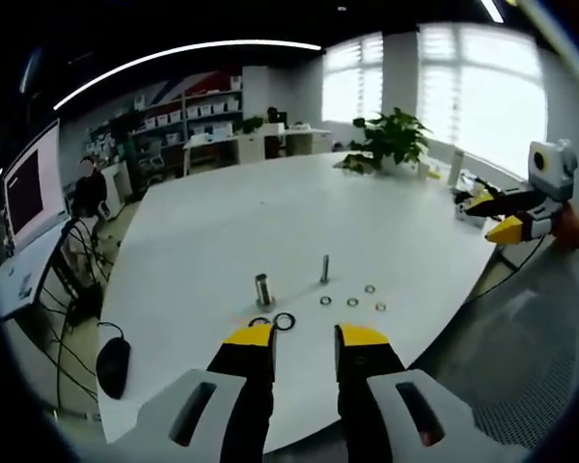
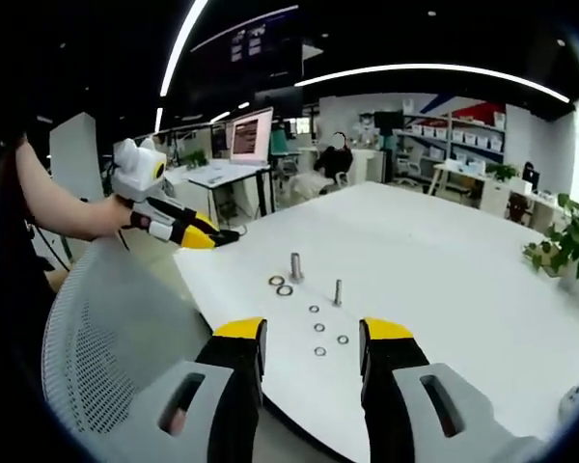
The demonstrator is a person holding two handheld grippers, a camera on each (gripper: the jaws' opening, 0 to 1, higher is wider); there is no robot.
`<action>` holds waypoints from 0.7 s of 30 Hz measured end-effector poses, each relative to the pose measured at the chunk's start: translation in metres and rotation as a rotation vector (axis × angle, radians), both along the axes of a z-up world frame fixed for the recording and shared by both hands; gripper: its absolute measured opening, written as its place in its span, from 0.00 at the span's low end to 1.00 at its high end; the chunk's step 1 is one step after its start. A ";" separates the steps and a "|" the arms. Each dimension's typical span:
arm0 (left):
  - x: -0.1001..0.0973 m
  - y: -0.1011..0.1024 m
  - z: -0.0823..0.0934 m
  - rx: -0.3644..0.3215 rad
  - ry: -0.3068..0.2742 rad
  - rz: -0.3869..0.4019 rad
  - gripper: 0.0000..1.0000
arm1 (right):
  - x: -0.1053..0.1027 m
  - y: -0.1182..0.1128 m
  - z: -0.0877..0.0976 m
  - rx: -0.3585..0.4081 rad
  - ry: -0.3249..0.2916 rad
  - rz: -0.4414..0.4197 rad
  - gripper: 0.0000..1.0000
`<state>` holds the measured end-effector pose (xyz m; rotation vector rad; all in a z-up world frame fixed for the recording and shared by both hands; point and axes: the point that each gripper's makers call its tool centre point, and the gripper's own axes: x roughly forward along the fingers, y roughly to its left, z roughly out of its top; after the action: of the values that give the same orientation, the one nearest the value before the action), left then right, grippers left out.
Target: Place the washer onto the threaded stud by aligning its center hole with the stud, sliding it down to the base, and recovering from edge contact or off-axis alignment until the washer reaches the visible bottom stop.
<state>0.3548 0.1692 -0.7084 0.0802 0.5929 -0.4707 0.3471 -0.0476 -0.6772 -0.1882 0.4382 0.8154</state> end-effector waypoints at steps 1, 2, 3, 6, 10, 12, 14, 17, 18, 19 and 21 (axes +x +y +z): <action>0.001 -0.003 0.001 -0.022 0.002 -0.008 0.22 | 0.001 0.001 0.000 -0.003 -0.001 0.004 0.41; 0.001 -0.005 0.003 -0.028 -0.002 -0.017 0.23 | 0.001 0.002 0.000 -0.005 -0.001 0.006 0.41; 0.001 -0.005 0.003 -0.028 -0.003 -0.019 0.23 | 0.001 0.001 -0.001 -0.009 -0.001 0.008 0.41; -0.002 -0.012 0.003 -0.049 0.005 -0.042 0.25 | 0.000 -0.001 -0.003 -0.017 0.012 -0.004 0.42; -0.004 -0.013 0.000 -0.055 0.019 -0.052 0.25 | 0.001 -0.001 -0.005 -0.030 0.014 -0.016 0.42; -0.003 -0.013 -0.001 -0.081 0.034 -0.049 0.25 | 0.002 -0.003 -0.007 -0.043 0.016 -0.021 0.42; -0.005 -0.013 -0.002 -0.080 0.039 -0.046 0.26 | 0.002 -0.004 -0.007 -0.039 0.027 -0.028 0.42; -0.006 -0.011 -0.008 -0.055 0.062 -0.034 0.26 | 0.000 -0.005 -0.013 -0.040 0.064 -0.033 0.42; -0.005 -0.010 -0.009 -0.049 0.065 -0.032 0.26 | 0.001 -0.005 -0.015 -0.043 0.072 -0.034 0.42; -0.004 -0.010 -0.010 -0.046 0.069 -0.031 0.26 | 0.001 -0.005 -0.015 -0.046 0.074 -0.036 0.42; -0.004 -0.007 -0.012 -0.036 0.083 -0.017 0.26 | 0.002 -0.007 -0.015 -0.028 0.091 -0.041 0.42</action>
<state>0.3512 0.1621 -0.7207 0.0314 0.6653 -0.5031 0.3488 -0.0543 -0.6922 -0.1682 0.5374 0.7795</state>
